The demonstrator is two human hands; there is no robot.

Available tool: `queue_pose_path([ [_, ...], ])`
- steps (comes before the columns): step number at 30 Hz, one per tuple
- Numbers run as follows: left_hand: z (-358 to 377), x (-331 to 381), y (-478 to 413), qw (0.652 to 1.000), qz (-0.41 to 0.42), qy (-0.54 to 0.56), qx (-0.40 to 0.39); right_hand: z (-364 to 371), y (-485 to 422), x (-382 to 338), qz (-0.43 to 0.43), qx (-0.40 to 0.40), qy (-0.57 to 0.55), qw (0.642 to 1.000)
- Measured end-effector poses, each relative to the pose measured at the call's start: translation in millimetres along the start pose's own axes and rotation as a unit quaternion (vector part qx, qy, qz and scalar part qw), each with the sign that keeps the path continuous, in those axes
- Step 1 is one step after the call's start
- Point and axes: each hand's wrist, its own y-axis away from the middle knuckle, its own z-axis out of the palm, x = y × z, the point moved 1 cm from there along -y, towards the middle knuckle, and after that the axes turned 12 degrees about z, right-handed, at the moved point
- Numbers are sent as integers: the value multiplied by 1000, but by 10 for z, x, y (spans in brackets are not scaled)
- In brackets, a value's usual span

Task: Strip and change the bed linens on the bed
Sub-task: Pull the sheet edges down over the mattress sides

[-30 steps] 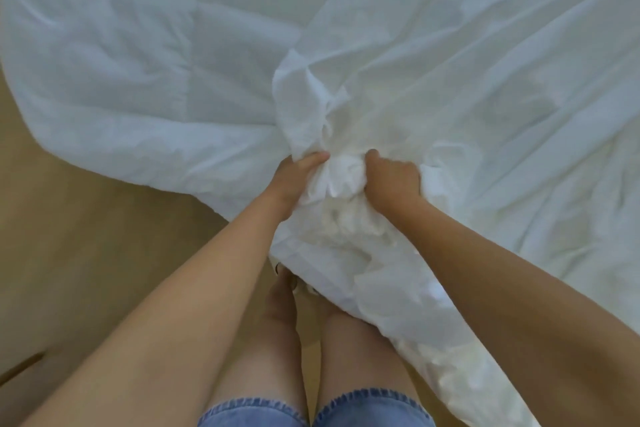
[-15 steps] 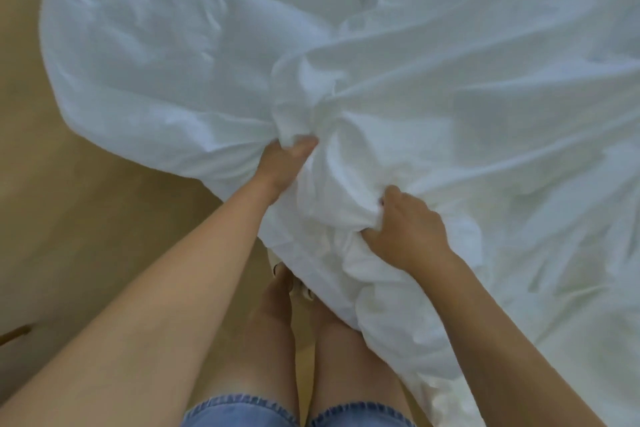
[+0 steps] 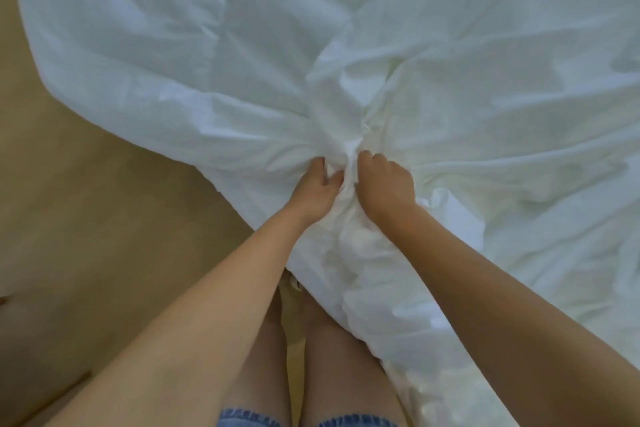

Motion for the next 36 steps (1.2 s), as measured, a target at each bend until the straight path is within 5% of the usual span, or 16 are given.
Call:
queue_pose_path([
  [4,94,94,81,997,44,17,60,-216,53,116,-17,34,-55,998],
  [8,-56,376,114,973,76,79,204,-617,115,137,-19,49,-122,991],
  [15,-1029,1863,-488,925,211,-239,208,-1800,191,1077,81,288,-309,903],
  [18,-1442,2494,-855,911,208,-283,216,-1736,398,1219,81,269,-335,899],
  [21,-1645,2354,-989,941,110,-218,236,-1339,647,1557,149,242,-372,883],
  [27,-1013,1293,-936,980,31,-195,31,-528,782,1867,251,61,-202,945],
  [31,-1018,1327,-965,998,33,-32,-43,-680,639,1574,237,84,-190,949],
  [36,-896,1580,-1108,977,66,158,-123,-1139,370,883,140,108,-260,949],
])
